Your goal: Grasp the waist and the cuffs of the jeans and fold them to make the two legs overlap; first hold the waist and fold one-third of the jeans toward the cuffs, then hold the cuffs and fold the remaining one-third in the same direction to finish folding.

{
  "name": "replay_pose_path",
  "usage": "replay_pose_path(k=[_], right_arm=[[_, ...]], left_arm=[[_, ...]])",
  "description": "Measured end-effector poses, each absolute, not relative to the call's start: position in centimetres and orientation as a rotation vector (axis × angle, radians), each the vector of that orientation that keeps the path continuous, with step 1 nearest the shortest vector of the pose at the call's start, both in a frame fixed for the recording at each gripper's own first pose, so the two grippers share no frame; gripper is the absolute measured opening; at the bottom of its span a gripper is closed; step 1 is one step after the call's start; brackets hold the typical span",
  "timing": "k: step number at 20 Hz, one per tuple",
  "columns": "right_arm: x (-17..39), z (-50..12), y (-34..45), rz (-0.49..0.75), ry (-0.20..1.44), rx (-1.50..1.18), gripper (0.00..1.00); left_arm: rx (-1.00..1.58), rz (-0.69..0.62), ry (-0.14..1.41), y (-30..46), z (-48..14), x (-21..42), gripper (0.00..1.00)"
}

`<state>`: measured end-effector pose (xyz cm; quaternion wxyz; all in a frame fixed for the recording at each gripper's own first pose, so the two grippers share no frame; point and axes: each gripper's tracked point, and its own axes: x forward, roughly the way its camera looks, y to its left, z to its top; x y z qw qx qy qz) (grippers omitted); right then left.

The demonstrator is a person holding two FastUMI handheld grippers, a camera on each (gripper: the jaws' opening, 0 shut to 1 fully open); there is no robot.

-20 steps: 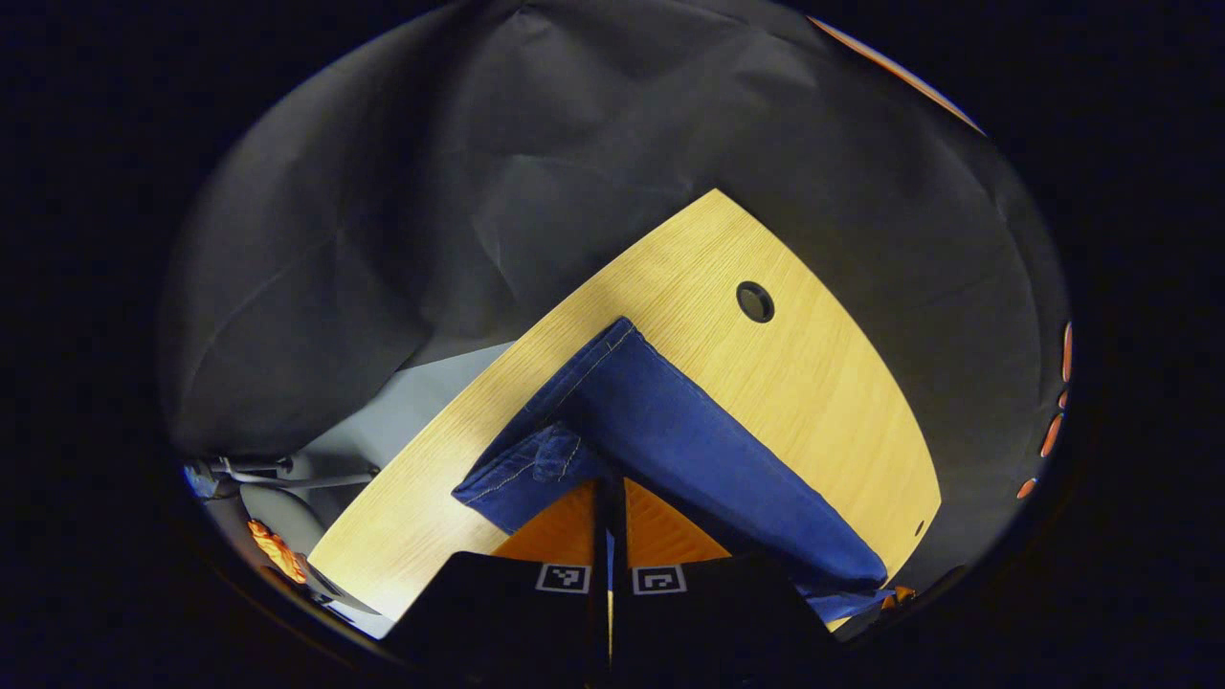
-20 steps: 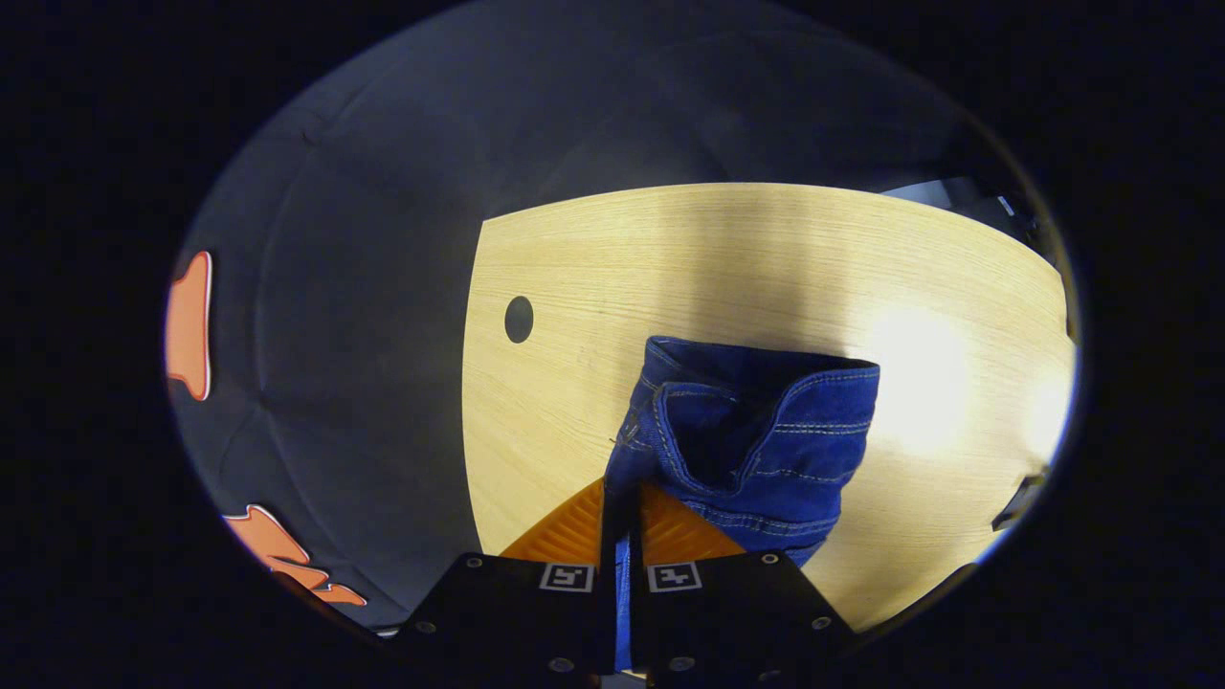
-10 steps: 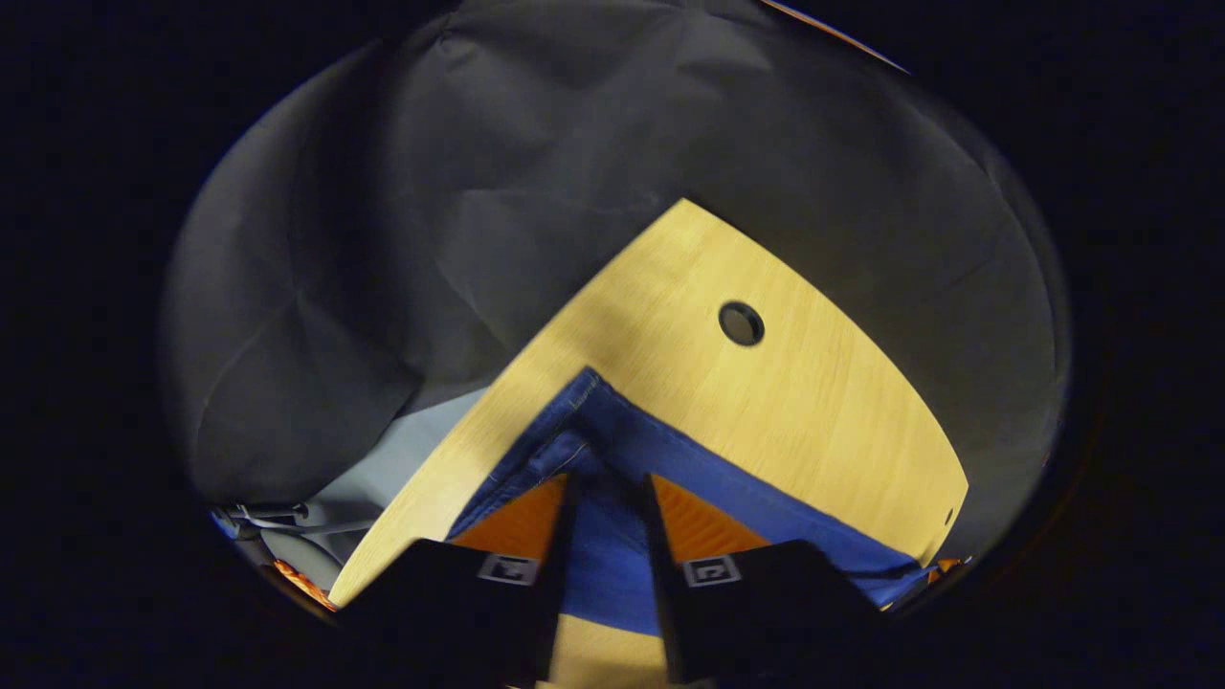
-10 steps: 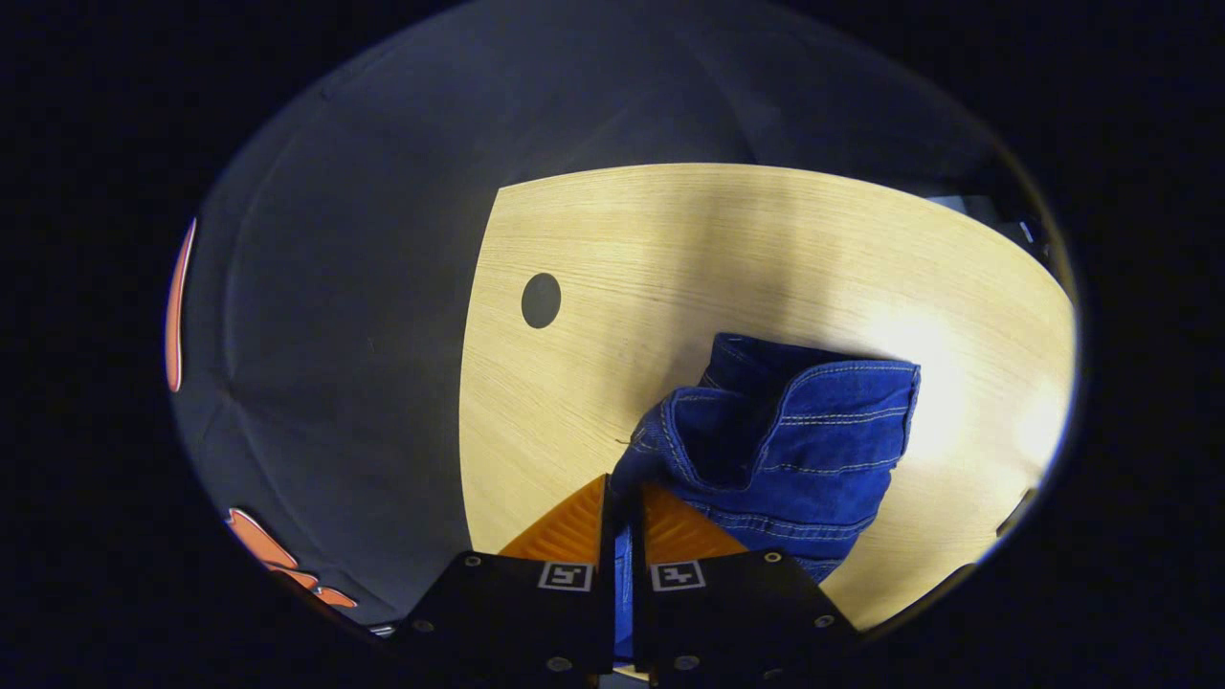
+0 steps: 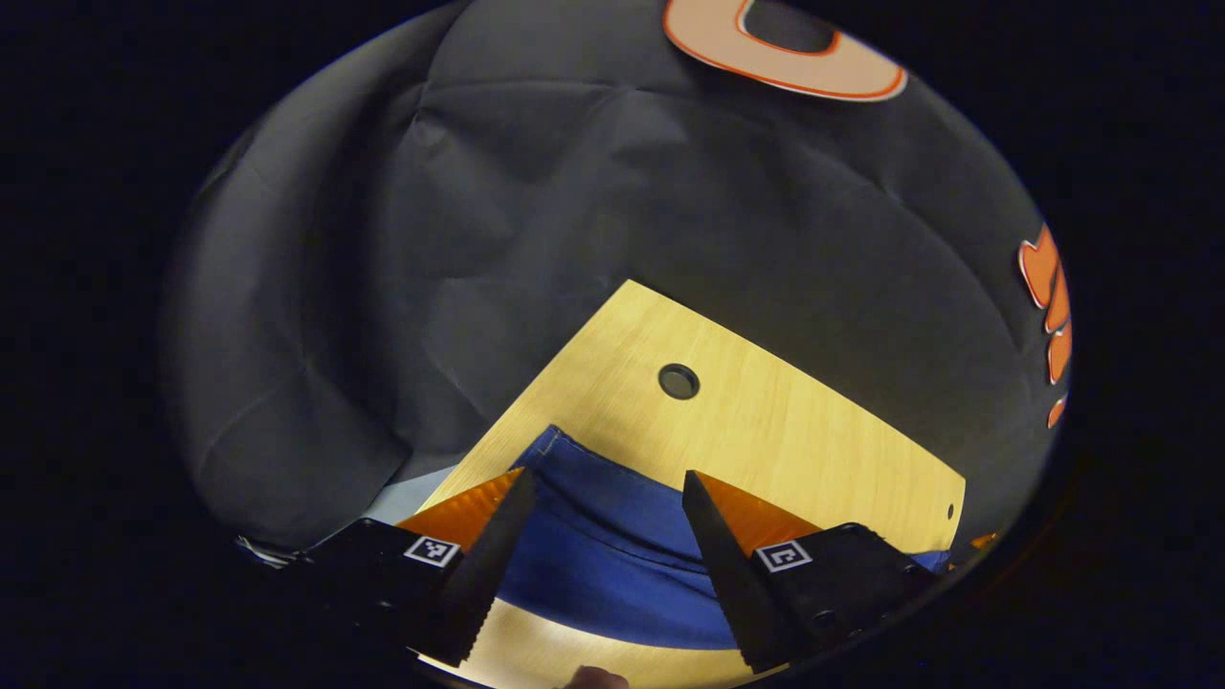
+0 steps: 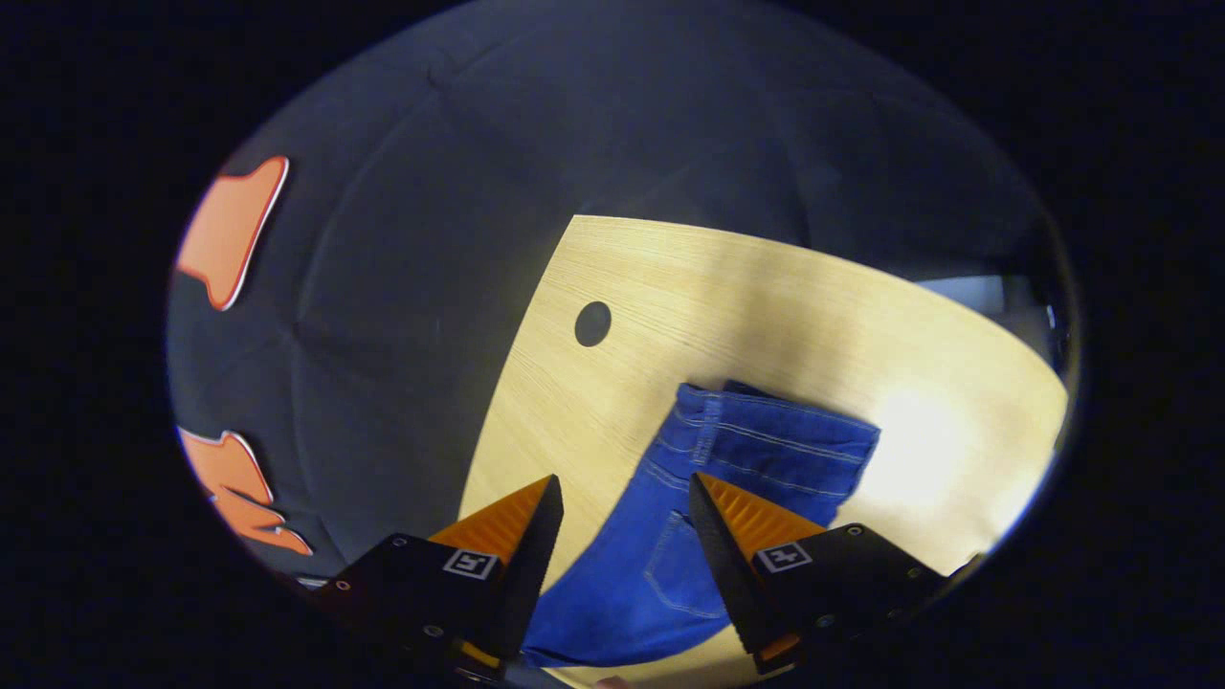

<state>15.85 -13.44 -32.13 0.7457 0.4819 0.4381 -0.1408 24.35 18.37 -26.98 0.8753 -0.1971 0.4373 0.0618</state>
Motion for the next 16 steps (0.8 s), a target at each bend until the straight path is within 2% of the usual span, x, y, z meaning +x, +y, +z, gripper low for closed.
replay_pose_path(k=[4,9,11,12,16], right_arm=[[11.5,-34.4,-15.1,-0.333,1.033,0.924,0.95],[8.1,-36.9,-15.8,-0.354,1.098,0.919,0.96],[7.7,-38.1,-15.8,-0.352,1.116,0.921,0.97],[7.5,-38.7,-16.0,-0.361,1.129,0.917,0.97],[8.7,-40.2,-16.6,-0.384,1.119,0.948,0.98]], left_arm=[[-0.251,0.047,0.885,16.2,-23.9,22.9,0.98],[-0.187,-0.007,0.805,15.2,-21.2,21.6,0.97],[-0.150,-0.009,0.747,14.1,-19.3,21.4,1.00],[-0.136,-0.014,0.717,13.6,-18.2,20.9,0.97],[-0.092,-0.027,0.639,12.4,-14.9,19.2,0.98]])
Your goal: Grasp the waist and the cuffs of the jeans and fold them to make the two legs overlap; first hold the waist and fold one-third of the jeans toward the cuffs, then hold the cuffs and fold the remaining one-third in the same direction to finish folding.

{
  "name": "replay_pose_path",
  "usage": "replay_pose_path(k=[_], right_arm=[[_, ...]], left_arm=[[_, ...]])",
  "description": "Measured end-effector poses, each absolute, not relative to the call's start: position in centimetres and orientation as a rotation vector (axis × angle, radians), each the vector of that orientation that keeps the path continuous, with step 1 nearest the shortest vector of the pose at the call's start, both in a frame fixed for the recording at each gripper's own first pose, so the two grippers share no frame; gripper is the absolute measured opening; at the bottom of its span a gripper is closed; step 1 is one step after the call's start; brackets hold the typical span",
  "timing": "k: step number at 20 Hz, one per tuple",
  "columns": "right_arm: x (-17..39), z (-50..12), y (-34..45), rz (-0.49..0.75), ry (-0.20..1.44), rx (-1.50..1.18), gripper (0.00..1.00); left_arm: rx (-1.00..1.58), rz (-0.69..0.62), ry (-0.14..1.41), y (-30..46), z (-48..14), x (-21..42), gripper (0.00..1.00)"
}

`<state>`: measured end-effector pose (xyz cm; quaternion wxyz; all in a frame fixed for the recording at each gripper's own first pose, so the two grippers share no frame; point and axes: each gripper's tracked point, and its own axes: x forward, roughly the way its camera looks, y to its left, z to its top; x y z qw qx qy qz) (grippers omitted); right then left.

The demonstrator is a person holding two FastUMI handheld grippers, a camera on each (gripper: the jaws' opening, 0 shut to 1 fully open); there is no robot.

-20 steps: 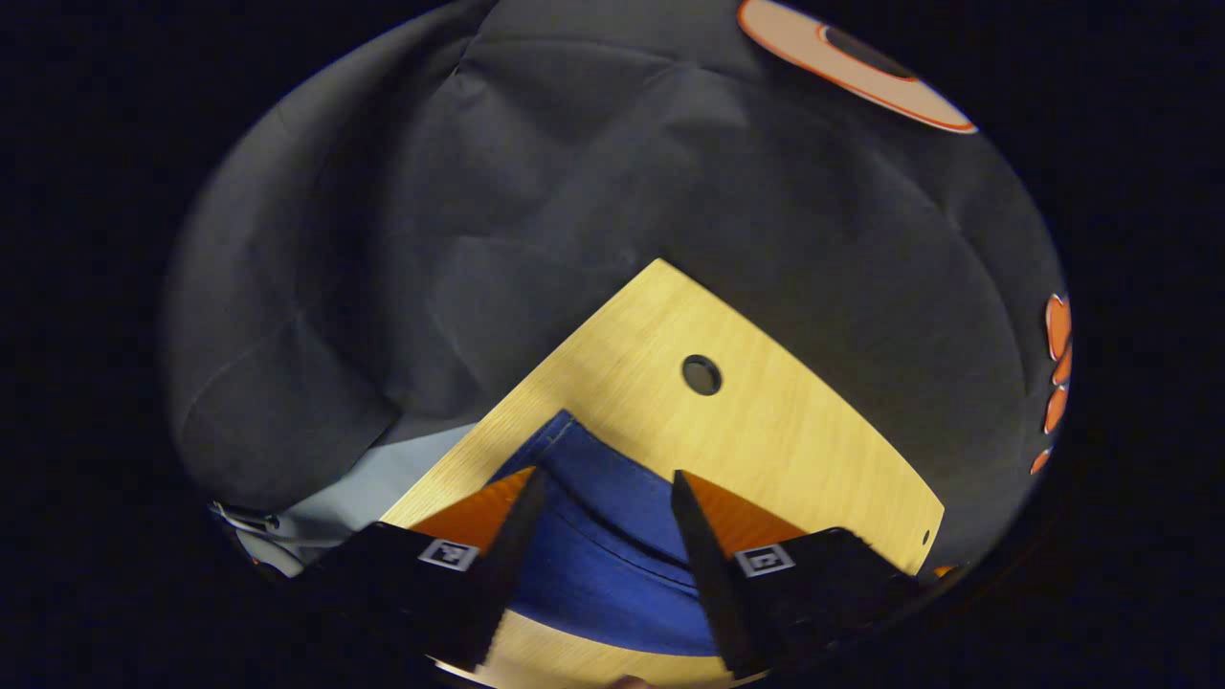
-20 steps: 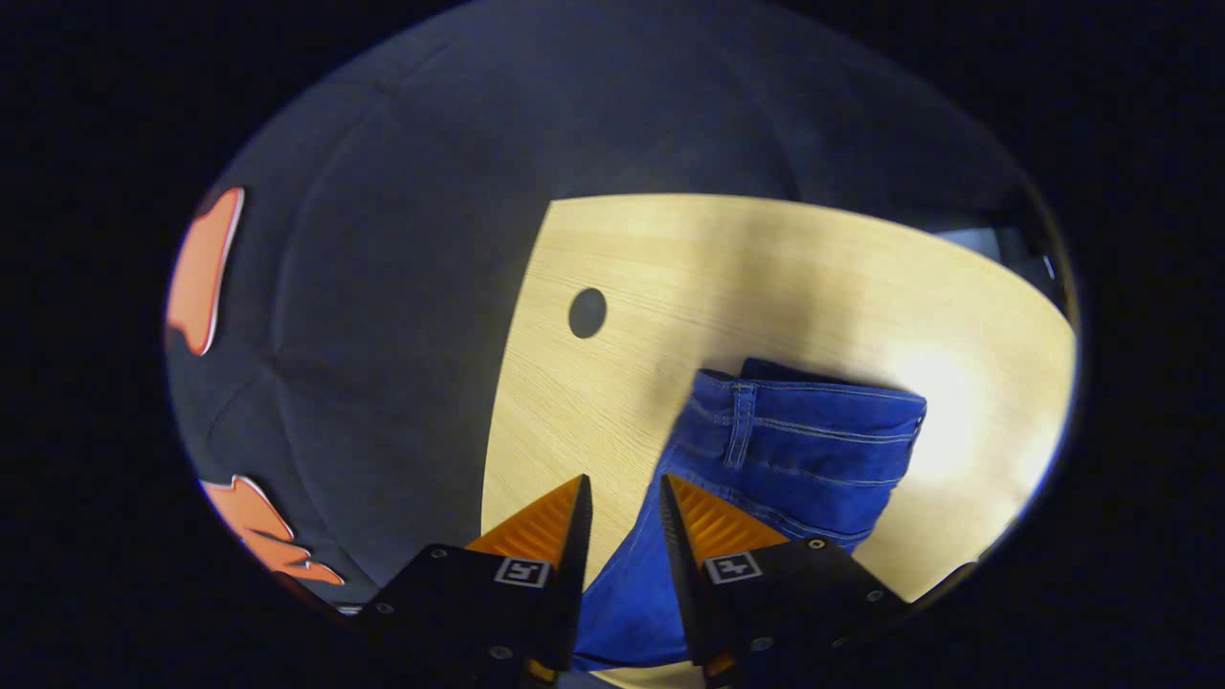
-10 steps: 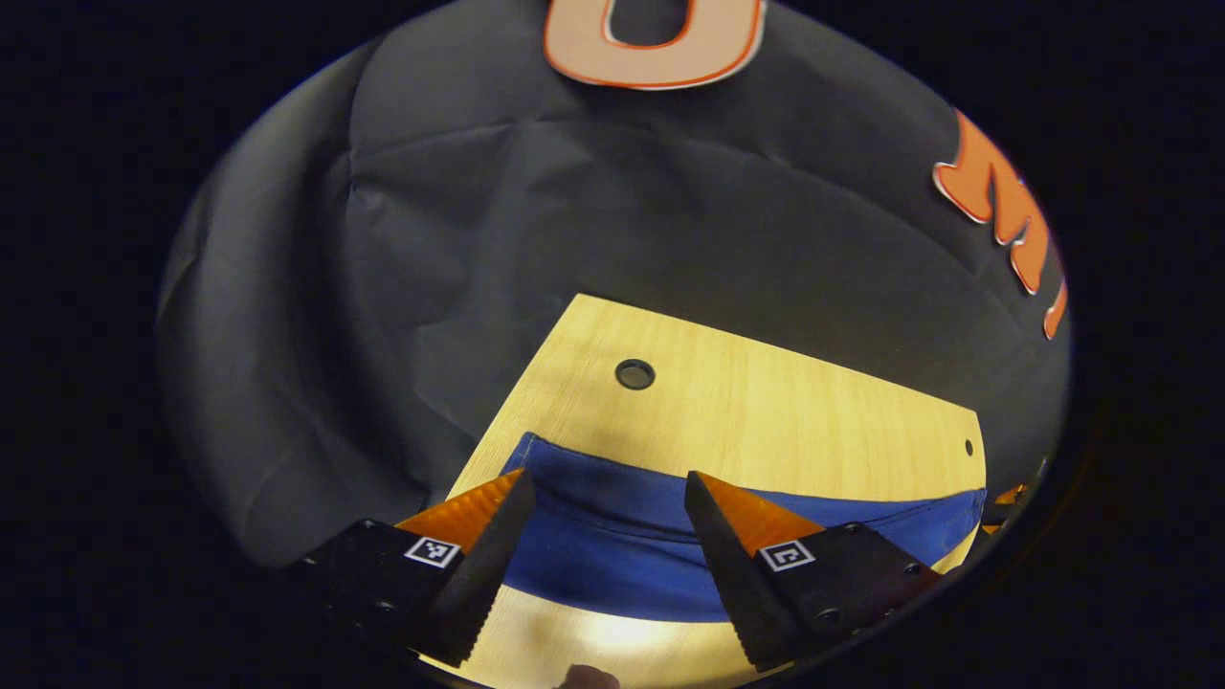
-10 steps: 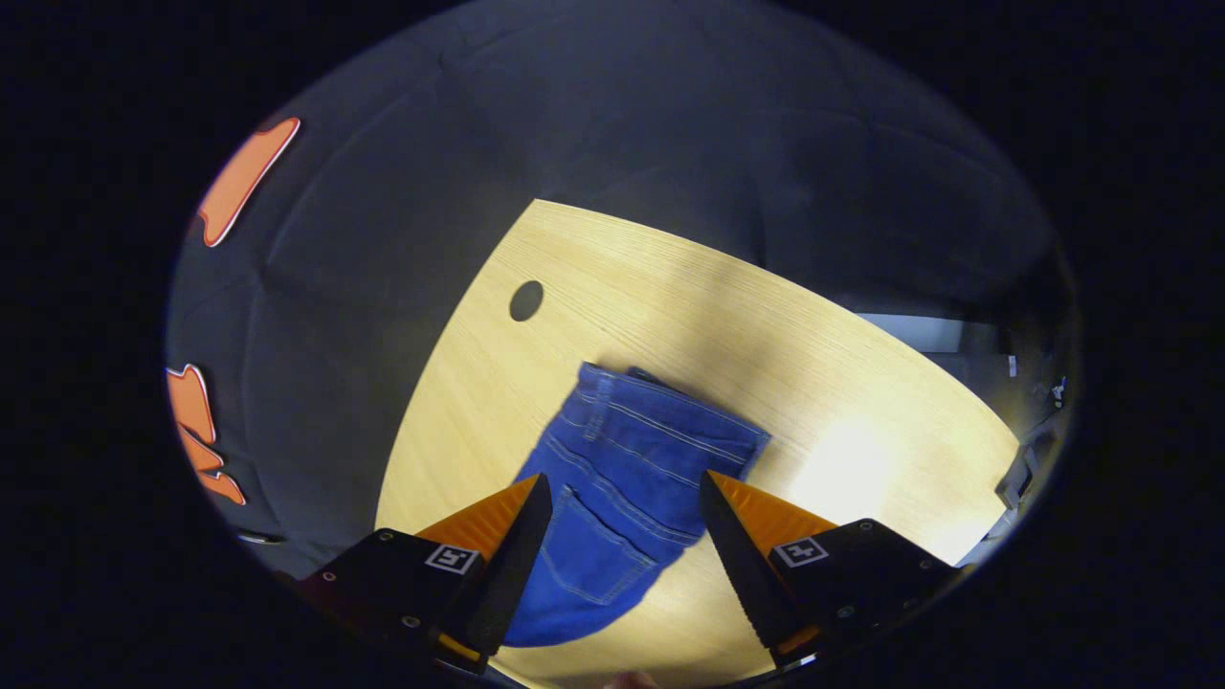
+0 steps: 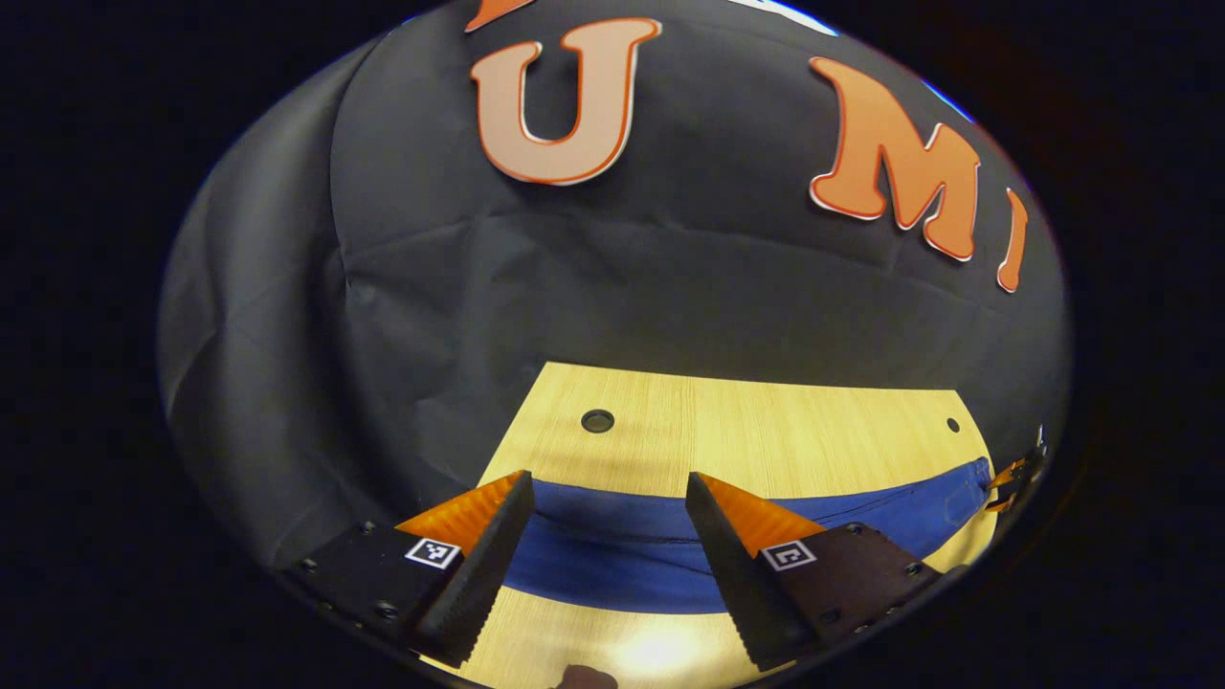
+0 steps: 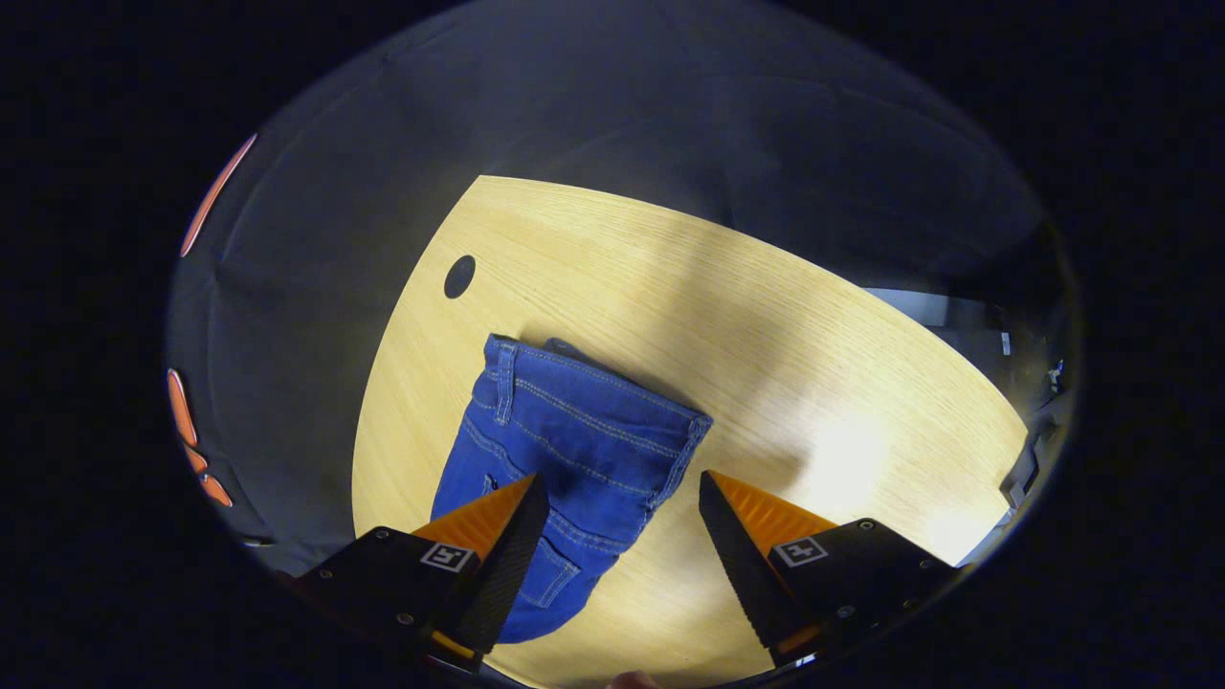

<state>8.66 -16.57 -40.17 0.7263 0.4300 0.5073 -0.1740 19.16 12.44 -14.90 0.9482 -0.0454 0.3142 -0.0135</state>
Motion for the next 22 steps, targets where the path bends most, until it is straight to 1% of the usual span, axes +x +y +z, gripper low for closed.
replay_pose_path(k=[6,9,10,13,14,15,16,19,22], right_arm=[[9.9,-41.6,-16.7,-0.411,1.117,0.940,0.98],[10.0,-42.2,-16.6,-0.435,1.107,0.923,0.94],[9.9,-42.4,-16.7,-0.429,1.111,0.888,0.89],[10.2,-42.5,-15.8,-0.406,1.061,0.860,0.53],[10.2,-42.4,-15.6,-0.397,1.064,0.863,0.31],[10.2,-42.3,-15.9,-0.431,1.062,0.884,0.36],[10.5,-42.3,-15.6,-0.423,1.058,0.884,0.23],[10.7,-39.8,-15.3,-0.376,0.997,0.890,0.23],[10.9,-36.7,-14.5,-0.300,0.930,0.885,0.22]], left_arm=[[-0.111,-0.036,0.578,11.9,-12.3,16.9,0.98],[-0.144,-0.038,0.553,10.9,-11.3,15.7,0.98],[-0.152,-0.043,0.546,10.2,-11.3,15.7,0.98],[-0.174,-0.049,0.546,8.9,-11.4,14.9,0.98],[-0.175,-0.053,0.549,8.5,-11.5,14.4,0.98],[-0.172,-0.058,0.555,8.1,-11.7,13.9,0.98],[-0.169,-0.059,0.554,7.8,-11.7,13.3,0.98],[-0.180,-0.058,0.536,7.4,-11.3,12.2,0.98],[-0.182,-0.038,0.513,7.2,-10.9,11.5,0.98]])
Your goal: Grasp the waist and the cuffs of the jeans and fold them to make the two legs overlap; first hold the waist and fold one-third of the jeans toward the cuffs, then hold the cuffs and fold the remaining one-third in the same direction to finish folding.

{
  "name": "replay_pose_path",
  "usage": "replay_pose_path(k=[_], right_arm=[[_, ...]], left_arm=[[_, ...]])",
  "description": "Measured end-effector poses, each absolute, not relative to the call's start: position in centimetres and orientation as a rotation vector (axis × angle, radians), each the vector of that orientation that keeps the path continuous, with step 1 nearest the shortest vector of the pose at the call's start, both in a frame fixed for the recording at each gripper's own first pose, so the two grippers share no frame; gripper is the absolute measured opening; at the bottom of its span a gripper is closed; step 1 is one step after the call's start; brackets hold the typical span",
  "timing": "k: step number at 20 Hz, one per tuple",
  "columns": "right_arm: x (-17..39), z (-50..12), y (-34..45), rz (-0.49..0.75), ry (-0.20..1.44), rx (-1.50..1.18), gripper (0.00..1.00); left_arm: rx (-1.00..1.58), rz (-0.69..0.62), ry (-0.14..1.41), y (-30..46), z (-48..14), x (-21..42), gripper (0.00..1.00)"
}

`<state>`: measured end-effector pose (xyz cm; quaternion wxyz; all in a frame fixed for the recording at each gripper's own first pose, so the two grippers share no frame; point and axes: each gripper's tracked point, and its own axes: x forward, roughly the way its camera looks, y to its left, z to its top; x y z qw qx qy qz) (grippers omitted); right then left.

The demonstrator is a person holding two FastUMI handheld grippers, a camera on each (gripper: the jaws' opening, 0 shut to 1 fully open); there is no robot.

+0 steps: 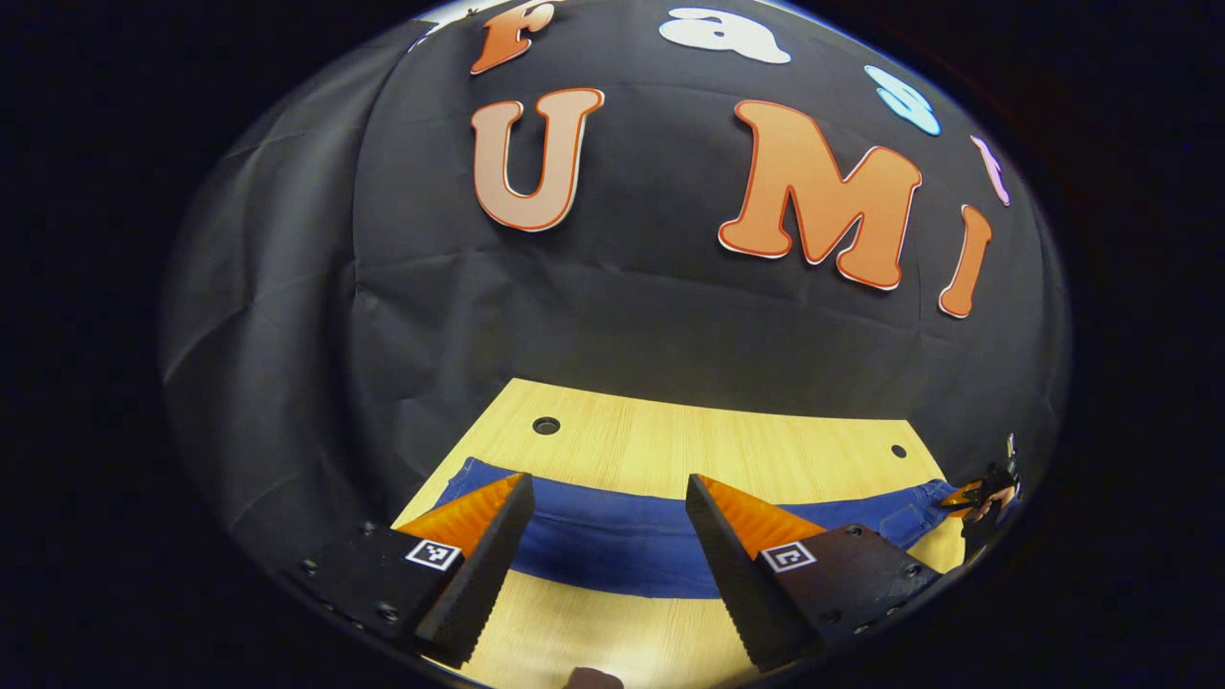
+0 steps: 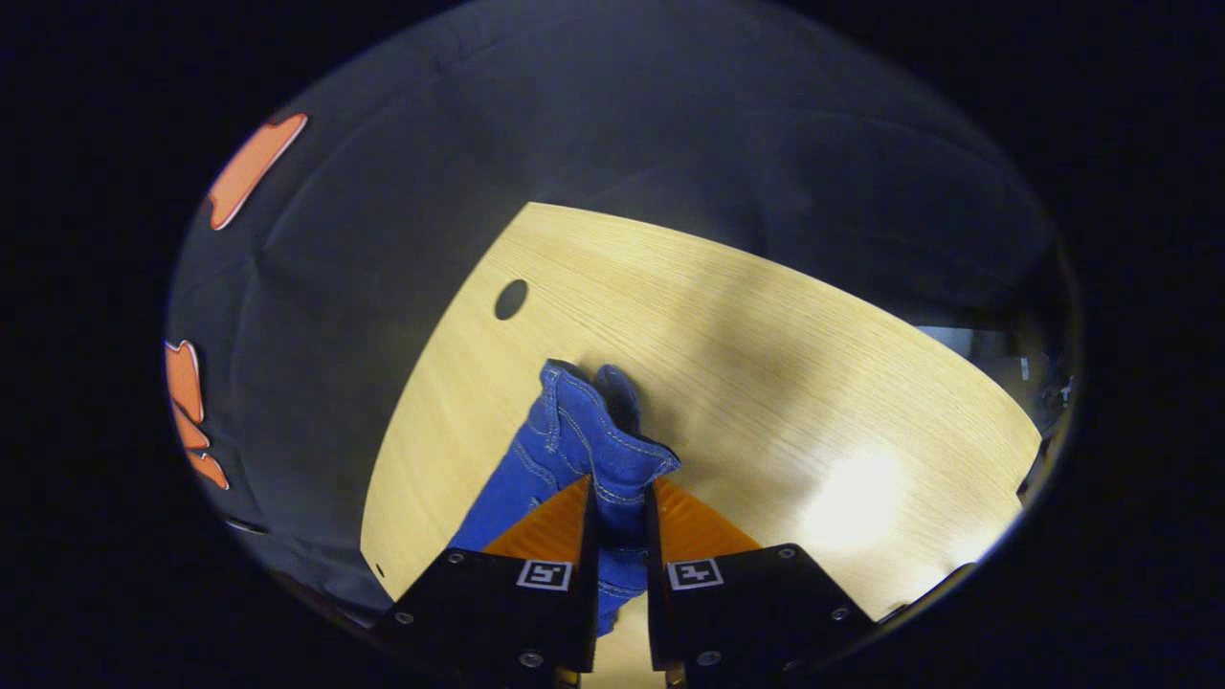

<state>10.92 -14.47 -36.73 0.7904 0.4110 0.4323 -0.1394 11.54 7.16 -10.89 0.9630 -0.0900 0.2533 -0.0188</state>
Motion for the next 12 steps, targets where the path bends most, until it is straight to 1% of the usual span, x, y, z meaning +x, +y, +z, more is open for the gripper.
replay_pose_path(k=[1,4,12], right_arm=[[10.7,-35.5,-14.3,-0.286,0.904,0.870,0.22],[10.8,-31.7,-12.0,-0.190,0.839,0.847,0.22],[10.5,-23.7,-4.5,0.053,0.750,0.732,0.21]], left_arm=[[-0.185,-0.040,0.513,7.0,-10.8,11.4,0.98],[-0.191,-0.038,0.511,6.3,-10.7,10.2,0.98],[-0.223,0.011,0.491,7.7,-10.4,6.8,0.98]])
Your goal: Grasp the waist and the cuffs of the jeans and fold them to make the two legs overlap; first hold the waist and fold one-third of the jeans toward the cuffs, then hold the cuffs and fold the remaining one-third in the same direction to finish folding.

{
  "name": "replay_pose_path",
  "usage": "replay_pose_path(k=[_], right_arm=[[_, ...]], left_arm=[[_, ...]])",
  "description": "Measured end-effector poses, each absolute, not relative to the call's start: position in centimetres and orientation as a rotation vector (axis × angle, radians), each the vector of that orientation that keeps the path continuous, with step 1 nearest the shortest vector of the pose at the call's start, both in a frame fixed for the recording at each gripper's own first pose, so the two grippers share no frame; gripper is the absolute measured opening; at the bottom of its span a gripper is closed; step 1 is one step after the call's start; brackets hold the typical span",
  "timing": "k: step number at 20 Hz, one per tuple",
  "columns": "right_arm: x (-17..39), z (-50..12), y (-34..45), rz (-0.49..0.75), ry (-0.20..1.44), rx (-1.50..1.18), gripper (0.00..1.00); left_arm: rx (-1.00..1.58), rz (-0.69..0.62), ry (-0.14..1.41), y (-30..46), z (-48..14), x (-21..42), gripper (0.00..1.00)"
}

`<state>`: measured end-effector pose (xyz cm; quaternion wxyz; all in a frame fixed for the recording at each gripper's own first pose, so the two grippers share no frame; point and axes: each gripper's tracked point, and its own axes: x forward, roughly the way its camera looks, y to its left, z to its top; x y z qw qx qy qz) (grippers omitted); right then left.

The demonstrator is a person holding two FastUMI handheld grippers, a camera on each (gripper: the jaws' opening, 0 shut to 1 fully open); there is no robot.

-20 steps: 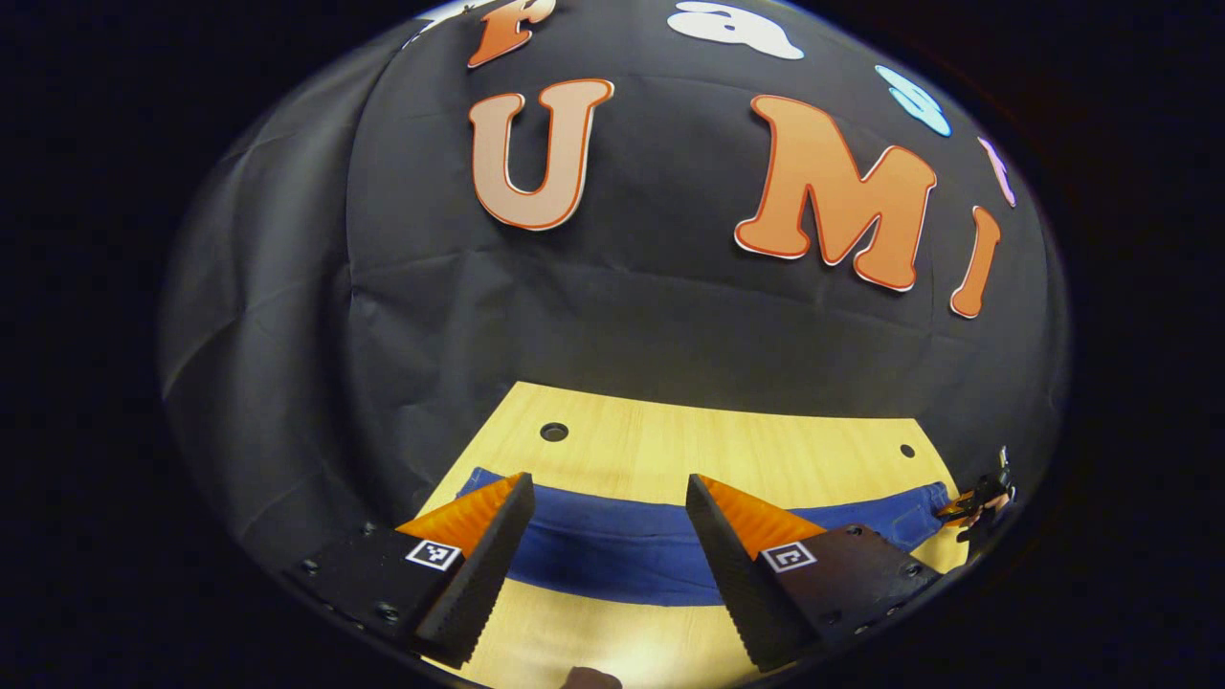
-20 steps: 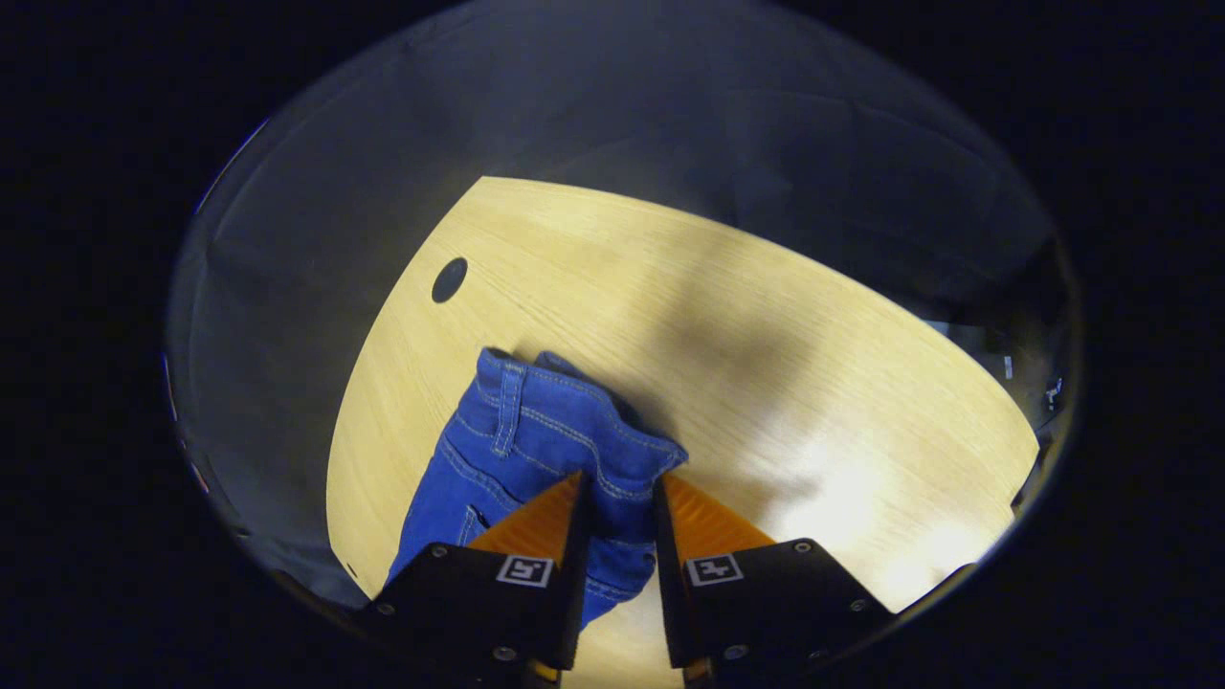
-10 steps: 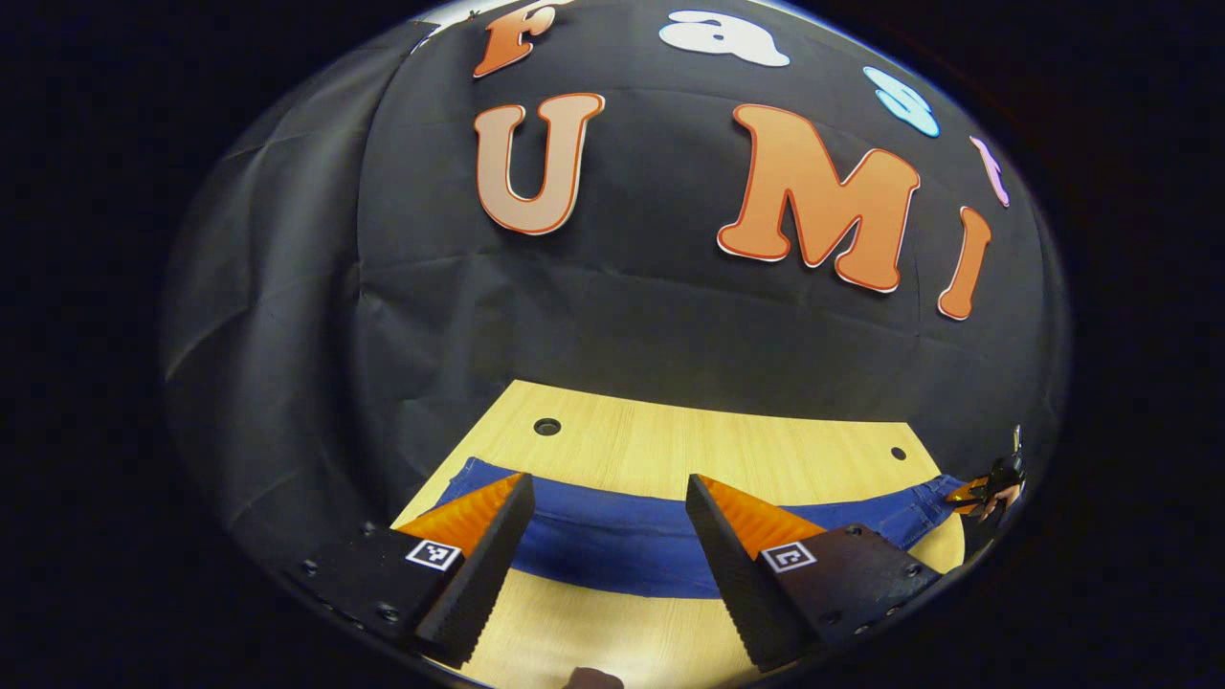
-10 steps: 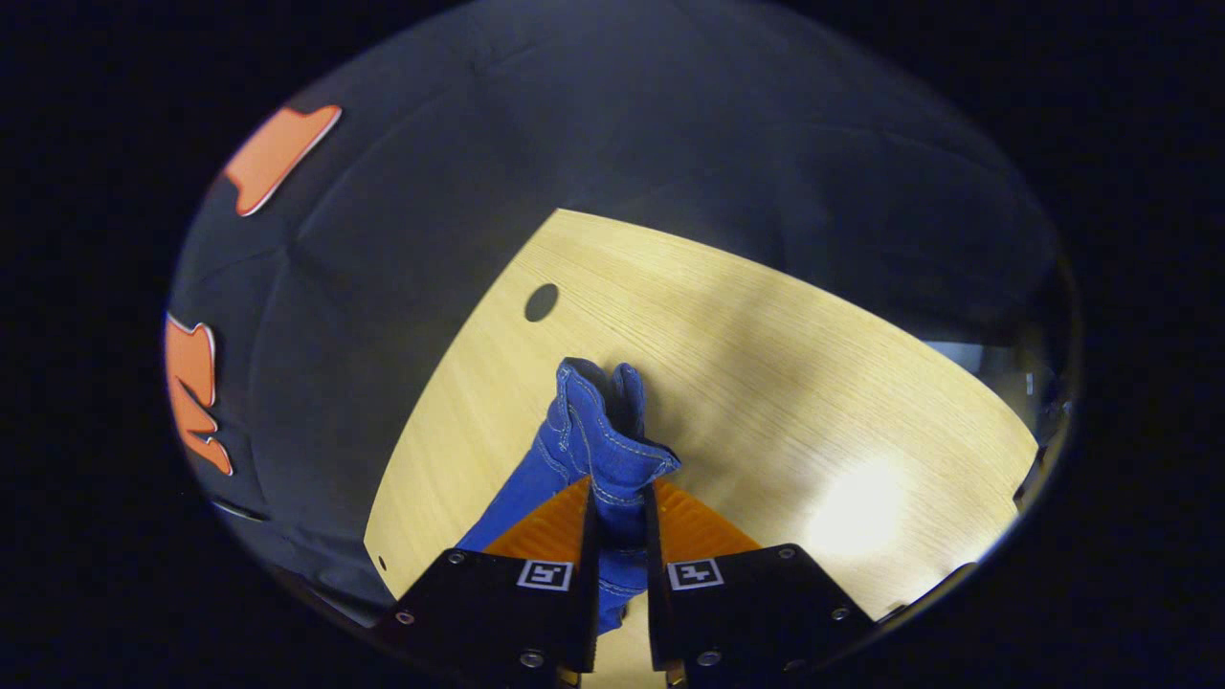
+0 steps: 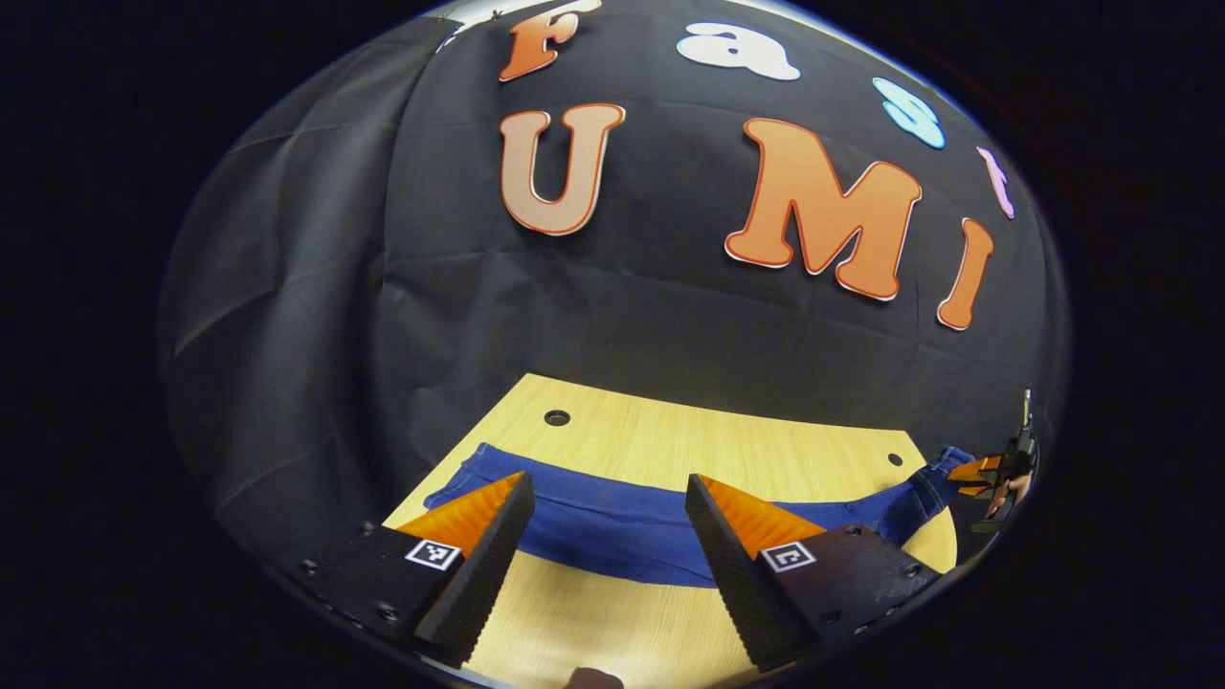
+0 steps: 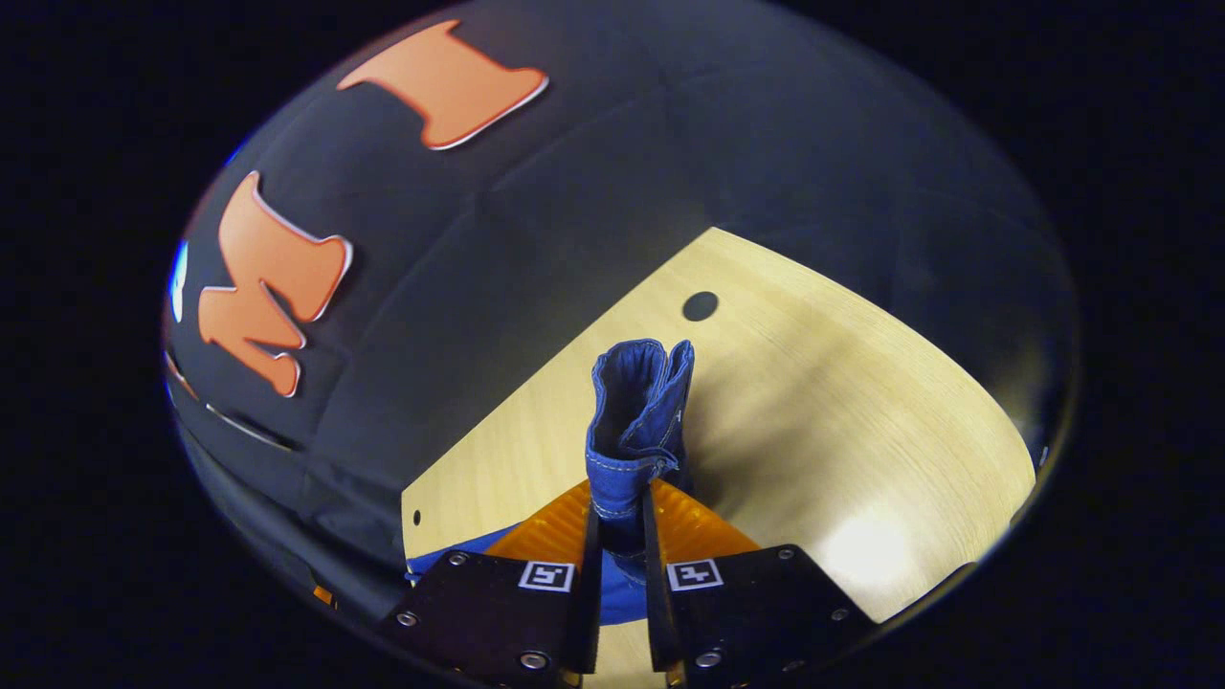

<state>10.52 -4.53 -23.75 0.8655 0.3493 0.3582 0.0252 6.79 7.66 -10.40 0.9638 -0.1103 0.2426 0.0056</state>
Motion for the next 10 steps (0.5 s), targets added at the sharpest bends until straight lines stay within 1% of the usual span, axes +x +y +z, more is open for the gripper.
replay_pose_path(k=[2,3,5,7,10], right_arm=[[10.3,-21.8,-2.1,0.133,0.732,0.758,0.21],[10.3,-21.2,-1.2,0.146,0.731,0.765,0.21],[10.5,-22.5,-0.5,0.128,0.737,0.695,0.21],[10.9,-22.8,0.9,0.123,0.767,0.701,0.20],[11.2,-24.0,0.2,0.051,0.773,0.680,0.20]], left_arm=[[-0.229,0.025,0.488,8.1,-10.7,6.0,0.98],[-0.233,0.026,0.493,8.1,-10.9,5.7,0.98],[-0.243,0.026,0.497,8.4,-11.4,5.6,0.98],[-0.260,0.020,0.503,8.8,-12.0,5.7,0.98],[-0.268,0.015,0.505,10.2,-12.6,6.1,0.98]])
